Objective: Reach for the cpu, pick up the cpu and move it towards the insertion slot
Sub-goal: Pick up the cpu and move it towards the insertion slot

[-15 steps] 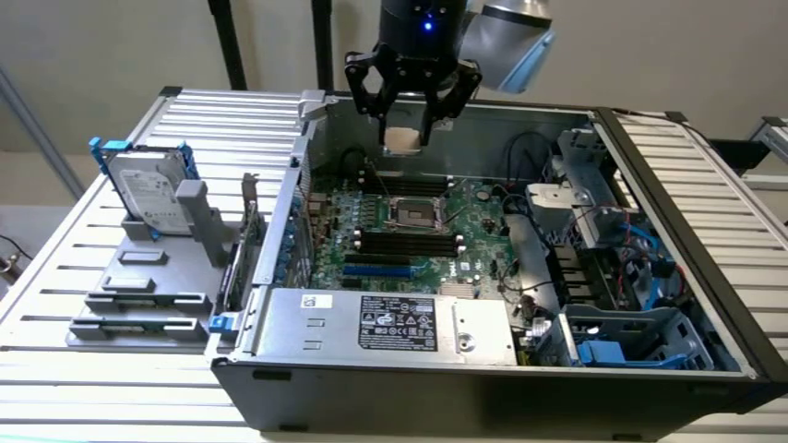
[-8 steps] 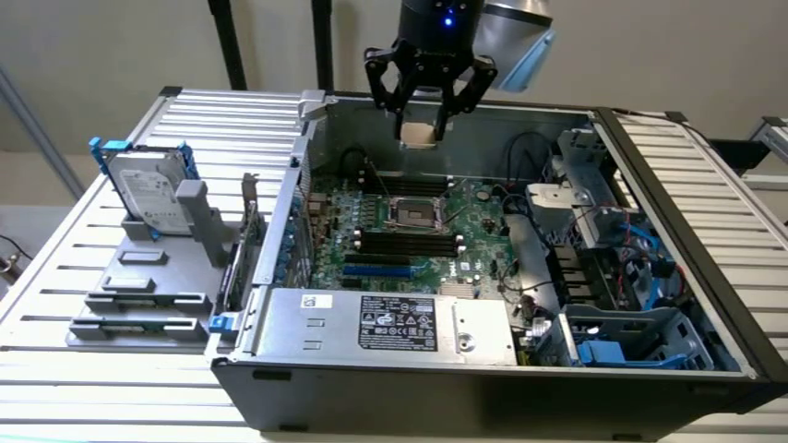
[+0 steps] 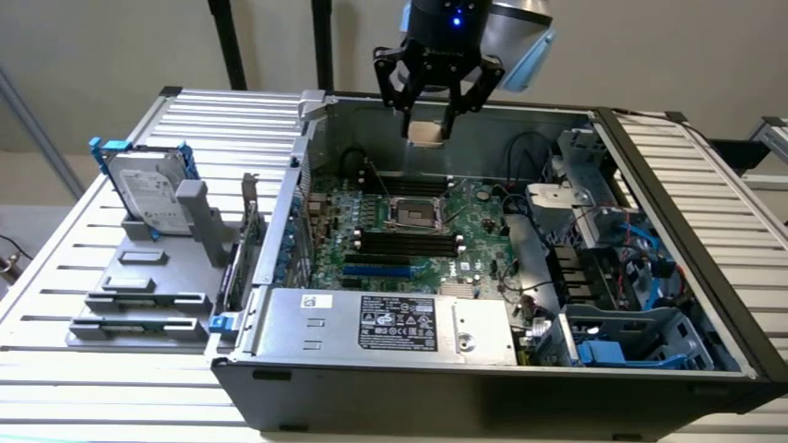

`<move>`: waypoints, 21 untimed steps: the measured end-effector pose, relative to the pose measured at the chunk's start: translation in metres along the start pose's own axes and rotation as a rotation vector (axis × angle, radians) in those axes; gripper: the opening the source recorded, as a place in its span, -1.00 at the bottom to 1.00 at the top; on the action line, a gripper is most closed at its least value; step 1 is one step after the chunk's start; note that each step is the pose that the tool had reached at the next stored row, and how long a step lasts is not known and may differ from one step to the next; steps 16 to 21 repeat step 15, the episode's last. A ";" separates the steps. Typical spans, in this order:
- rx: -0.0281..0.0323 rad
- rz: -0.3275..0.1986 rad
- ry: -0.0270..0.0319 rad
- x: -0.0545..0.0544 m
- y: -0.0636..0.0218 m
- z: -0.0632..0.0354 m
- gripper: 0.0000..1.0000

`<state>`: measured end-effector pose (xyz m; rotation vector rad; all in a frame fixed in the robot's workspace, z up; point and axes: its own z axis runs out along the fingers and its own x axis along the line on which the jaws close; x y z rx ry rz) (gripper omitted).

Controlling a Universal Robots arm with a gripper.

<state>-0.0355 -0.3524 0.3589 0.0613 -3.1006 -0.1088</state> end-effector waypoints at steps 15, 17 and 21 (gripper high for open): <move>-0.0005 0.030 -0.0201 0.000 0.0054 0.0014 0.08; -0.0005 0.030 -0.0201 0.000 0.0054 0.0014 0.08; -0.0005 0.030 -0.0201 0.000 0.0054 0.0014 0.08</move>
